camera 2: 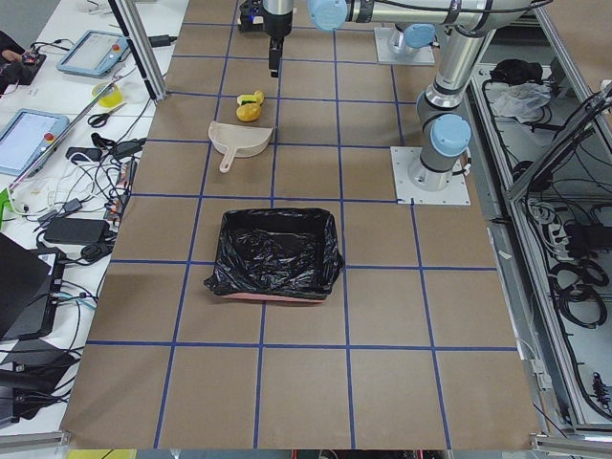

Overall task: Sweep and dump trash into bin
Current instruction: 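Lower the left gripper onto the white dustpan handle and grasp it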

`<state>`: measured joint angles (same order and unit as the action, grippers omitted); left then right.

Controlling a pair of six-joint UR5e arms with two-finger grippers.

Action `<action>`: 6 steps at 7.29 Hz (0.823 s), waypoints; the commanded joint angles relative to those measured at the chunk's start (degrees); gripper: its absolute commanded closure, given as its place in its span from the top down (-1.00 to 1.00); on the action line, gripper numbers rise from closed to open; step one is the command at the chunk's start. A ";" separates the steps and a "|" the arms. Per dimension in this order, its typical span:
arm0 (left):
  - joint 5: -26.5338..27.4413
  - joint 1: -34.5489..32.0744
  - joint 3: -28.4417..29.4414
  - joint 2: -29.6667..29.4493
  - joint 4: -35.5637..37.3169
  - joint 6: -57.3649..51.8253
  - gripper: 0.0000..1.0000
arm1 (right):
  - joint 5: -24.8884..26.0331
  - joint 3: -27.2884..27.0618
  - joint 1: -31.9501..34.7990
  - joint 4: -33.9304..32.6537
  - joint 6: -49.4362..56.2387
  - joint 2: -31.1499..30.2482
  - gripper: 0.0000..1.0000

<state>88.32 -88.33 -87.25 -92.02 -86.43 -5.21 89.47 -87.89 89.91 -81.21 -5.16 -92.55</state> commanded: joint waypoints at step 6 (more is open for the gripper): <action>2.45 0.26 -0.29 -4.11 0.21 -2.08 1.00 | 0.09 -0.18 -0.35 -0.26 -0.11 0.09 1.00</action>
<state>89.29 -88.22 -87.57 -94.05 -86.29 -6.71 89.29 -88.00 89.72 -81.40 -5.16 -92.43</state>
